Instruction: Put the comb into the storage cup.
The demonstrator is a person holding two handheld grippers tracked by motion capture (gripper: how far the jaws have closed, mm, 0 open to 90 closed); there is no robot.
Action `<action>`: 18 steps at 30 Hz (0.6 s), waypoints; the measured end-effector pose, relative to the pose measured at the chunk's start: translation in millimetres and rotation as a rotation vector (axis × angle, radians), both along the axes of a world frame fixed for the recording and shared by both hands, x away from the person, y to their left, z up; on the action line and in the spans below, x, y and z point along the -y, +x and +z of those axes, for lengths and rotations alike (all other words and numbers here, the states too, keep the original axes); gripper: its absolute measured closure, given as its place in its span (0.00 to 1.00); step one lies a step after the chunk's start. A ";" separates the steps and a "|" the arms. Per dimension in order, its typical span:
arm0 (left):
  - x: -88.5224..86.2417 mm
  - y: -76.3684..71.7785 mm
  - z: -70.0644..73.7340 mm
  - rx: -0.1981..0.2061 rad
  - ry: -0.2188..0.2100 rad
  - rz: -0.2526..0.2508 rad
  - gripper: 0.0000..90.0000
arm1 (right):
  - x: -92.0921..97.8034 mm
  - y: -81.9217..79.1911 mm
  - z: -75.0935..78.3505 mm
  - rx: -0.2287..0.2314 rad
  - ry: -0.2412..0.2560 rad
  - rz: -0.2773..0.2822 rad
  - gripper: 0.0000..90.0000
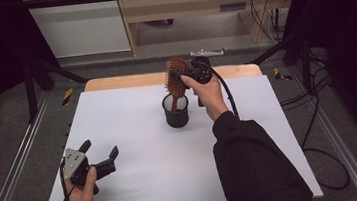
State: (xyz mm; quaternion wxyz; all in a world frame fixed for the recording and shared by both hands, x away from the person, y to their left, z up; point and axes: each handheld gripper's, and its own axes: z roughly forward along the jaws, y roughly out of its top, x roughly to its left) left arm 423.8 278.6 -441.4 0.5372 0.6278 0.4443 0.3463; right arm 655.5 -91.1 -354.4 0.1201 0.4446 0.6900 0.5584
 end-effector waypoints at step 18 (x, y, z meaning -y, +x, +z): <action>0.3 0.6 -0.7 -0.006 -0.004 -0.006 0.02 | 7.2 2.5 -1.0 -0.024 -0.003 0.018 0.47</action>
